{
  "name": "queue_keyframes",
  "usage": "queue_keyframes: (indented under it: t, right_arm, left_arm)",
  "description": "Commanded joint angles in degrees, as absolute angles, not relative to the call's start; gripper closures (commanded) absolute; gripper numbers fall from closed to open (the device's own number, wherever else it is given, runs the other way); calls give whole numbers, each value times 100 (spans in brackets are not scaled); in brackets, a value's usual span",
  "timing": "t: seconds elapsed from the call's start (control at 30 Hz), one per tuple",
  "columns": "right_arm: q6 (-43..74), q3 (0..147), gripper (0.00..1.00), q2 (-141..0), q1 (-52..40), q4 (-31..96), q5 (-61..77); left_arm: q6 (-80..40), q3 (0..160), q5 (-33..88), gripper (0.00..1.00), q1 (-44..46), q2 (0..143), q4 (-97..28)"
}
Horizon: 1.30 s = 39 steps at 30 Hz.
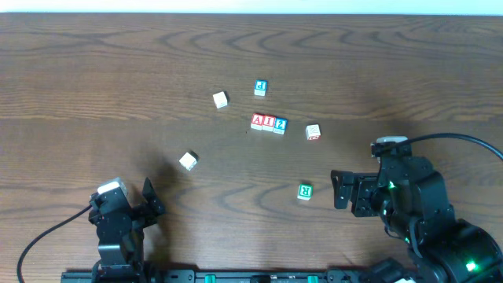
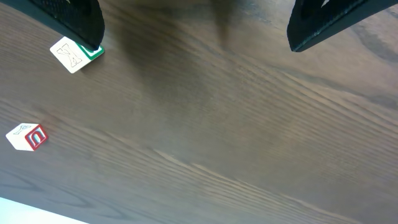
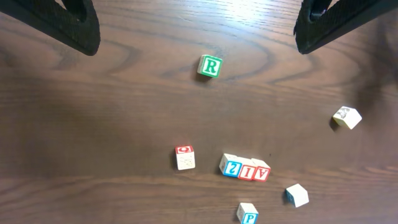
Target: Spell out Ai2
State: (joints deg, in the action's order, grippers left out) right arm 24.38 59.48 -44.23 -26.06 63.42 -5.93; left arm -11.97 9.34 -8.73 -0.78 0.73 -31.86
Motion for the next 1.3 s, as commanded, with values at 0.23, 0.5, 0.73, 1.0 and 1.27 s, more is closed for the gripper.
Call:
queue_keyframes:
  t: [0.23, 0.5, 0.73, 1.0, 1.27]
  right_arm:
    - [2480, 5955, 1, -4425, -2633, 6351, -596]
    - [2480, 5955, 1, -4425, -2633, 6351, -596]
    - [2202, 5955, 1, -4425, -2633, 6390, -926]
    - [644, 5199, 1, -3787, -2158, 5124, -1511]
    - [143, 3148, 1, -2298, -1426, 3581, -1479]
  left_arm:
    - [-1238, 847, -847, 5, -121, 21, -3144]
    - [-1238, 847, -847, 5, -121, 21, -3144]
    - [-1238, 847, -845, 5, -119, 21, -3144]
    - [-1238, 847, -845, 5, -121, 21, -3144]
    - [-1238, 847, -847, 5, -119, 21, -3144]
